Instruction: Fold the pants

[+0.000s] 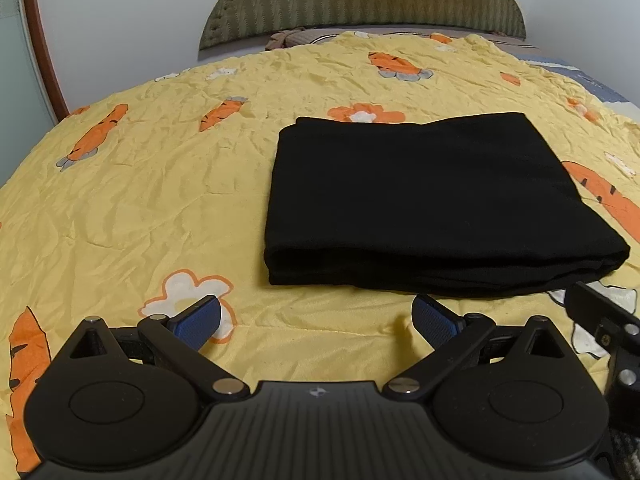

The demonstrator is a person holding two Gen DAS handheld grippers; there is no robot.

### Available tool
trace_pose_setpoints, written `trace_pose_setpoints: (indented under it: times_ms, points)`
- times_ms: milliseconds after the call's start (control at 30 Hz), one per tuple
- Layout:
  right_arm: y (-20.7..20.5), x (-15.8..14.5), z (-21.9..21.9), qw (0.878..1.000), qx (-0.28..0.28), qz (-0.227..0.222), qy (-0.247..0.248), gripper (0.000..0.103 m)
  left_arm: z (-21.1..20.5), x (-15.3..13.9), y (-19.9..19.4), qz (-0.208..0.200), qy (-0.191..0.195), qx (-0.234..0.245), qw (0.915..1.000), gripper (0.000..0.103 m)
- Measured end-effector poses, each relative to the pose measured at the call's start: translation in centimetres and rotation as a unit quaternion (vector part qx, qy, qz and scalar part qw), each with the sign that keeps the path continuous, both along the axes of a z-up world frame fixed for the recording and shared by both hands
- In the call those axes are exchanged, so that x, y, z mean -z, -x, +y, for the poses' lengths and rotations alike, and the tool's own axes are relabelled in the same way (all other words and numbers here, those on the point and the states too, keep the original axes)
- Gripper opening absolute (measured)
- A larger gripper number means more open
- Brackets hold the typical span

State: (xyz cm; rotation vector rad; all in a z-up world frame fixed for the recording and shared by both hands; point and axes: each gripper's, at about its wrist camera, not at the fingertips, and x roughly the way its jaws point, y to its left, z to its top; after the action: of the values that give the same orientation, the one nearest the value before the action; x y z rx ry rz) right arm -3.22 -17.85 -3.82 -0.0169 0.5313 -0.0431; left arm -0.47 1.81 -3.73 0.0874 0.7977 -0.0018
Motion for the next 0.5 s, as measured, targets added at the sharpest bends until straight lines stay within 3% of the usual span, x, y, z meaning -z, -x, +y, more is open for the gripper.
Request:
trace_pose_setpoints:
  times_ms: [500]
  points:
    - [1.3,0.1,0.0,1.0,0.01,0.009,0.017,0.103,-1.4,0.1,1.3,-0.001,-0.002,0.031,0.9995,0.102]
